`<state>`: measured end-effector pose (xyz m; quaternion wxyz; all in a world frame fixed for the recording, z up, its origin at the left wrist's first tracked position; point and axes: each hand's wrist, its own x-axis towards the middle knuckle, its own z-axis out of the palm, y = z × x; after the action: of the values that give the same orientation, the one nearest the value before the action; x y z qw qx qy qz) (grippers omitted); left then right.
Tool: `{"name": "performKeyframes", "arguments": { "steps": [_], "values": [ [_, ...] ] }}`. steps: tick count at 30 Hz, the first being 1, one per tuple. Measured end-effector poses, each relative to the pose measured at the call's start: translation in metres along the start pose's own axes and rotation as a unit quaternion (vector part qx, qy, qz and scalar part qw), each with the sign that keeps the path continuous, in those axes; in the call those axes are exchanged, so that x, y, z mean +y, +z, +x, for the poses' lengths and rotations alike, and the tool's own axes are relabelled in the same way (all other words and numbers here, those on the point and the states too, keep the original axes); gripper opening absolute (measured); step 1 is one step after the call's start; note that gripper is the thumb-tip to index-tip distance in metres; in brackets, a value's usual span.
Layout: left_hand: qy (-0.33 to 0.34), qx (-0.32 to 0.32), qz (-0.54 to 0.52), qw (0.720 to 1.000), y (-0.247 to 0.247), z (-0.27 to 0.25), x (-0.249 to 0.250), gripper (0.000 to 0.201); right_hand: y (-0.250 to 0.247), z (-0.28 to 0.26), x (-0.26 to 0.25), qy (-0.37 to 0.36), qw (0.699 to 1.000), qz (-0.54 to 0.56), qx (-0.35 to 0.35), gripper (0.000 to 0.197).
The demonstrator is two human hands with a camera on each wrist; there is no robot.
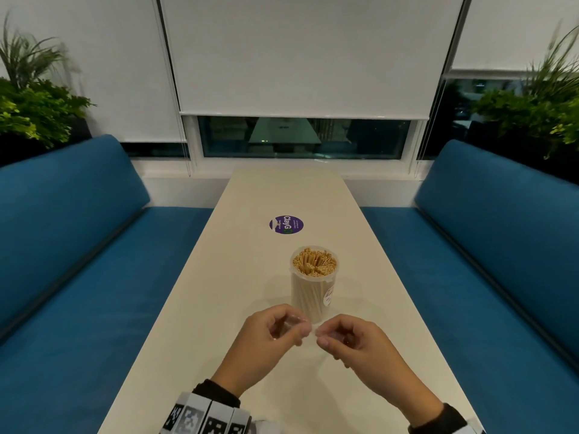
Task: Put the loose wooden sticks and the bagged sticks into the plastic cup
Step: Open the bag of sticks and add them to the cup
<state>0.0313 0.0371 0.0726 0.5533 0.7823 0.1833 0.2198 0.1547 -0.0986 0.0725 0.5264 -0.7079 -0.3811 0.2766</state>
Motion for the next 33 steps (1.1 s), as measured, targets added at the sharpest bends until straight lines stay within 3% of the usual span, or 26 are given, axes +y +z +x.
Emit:
{"name": "performKeyframes", "arguments": {
  "steps": [6, 12, 16, 21, 23, 28, 33],
  "values": [
    [-0.033, 0.039, -0.014, 0.999, -0.003, -0.004, -0.002, 0.003, -0.004, 0.001, 0.001, 0.024, 0.999, 0.013, 0.047, 0.005],
    [-0.020, 0.064, 0.015, 0.998, -0.007, -0.004, 0.003, 0.016, -0.003, 0.003, -0.002, 0.003, 0.997, -0.038, 0.061, 0.006],
    [-0.010, 0.074, 0.063, 0.995, -0.006, -0.003, 0.005, 0.012, -0.005, 0.005, -0.004, -0.032, 0.993, -0.071, 0.088, 0.007],
    [0.045, -0.001, 0.219, 0.975, -0.005, -0.002, 0.007, 0.007, -0.001, 0.003, -0.004, -0.069, 0.990, -0.111, 0.056, 0.007],
    [0.057, -0.011, 0.210, 0.976, 0.000, -0.003, 0.008, 0.008, 0.002, 0.001, -0.004, -0.084, 0.988, -0.125, 0.044, 0.009],
    [0.043, 0.034, 0.162, 0.985, -0.005, -0.005, 0.005, 0.008, -0.001, 0.001, -0.004, -0.091, 0.986, -0.126, 0.053, 0.006],
    [0.053, 0.043, 0.189, 0.980, -0.016, -0.004, 0.006, 0.020, -0.002, 0.003, -0.006, -0.078, 0.989, -0.110, 0.056, 0.012]
  ]
}}
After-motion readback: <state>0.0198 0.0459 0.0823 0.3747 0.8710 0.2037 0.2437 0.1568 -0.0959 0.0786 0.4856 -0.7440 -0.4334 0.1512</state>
